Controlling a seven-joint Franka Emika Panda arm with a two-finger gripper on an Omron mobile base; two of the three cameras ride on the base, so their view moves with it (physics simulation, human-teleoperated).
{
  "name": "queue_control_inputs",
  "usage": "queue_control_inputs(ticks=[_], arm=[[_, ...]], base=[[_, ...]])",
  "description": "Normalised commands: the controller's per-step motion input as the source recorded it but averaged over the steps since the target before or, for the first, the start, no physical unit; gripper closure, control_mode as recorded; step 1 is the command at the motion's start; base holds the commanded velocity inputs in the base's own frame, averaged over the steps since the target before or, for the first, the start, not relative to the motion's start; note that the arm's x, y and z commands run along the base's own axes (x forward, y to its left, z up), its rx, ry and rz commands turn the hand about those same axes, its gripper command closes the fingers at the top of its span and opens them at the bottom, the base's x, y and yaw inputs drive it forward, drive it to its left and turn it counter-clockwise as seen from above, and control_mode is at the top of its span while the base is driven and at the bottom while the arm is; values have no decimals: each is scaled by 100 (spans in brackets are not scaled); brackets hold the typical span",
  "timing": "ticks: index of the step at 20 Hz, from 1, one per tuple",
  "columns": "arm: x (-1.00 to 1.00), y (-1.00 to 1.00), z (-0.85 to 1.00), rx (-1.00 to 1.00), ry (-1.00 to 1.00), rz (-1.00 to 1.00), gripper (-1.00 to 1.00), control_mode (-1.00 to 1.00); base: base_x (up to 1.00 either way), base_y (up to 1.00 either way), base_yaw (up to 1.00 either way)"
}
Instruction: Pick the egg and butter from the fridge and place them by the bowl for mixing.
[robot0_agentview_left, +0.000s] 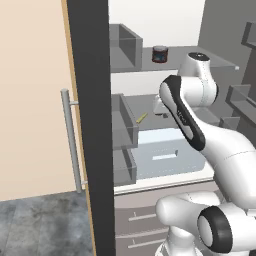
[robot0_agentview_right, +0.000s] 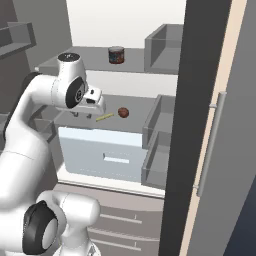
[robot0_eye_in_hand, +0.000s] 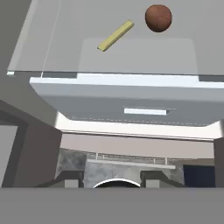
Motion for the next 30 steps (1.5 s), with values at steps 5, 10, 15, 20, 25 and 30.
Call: queue_control_inputs(ticks=[5, 10, 15, 20, 25, 30], arm=[[-10, -5, 0, 0, -8, 0, -100, -100], [-12, -36, -1, 1, -27, 3, -100, -100], [2, -36, -4, 0, -24, 3, -100, -100], [32, -31, -3, 0, -3, 1, -100, -100], [57, -12, -2, 0, 0, 0, -100, -100], [53, -3, -8, 0, 0, 0, -100, -100]], base=[[0, 0, 0], [0, 0, 0], [0, 0, 0], [0, 0, 0], [0, 0, 0], [0, 0, 0]])
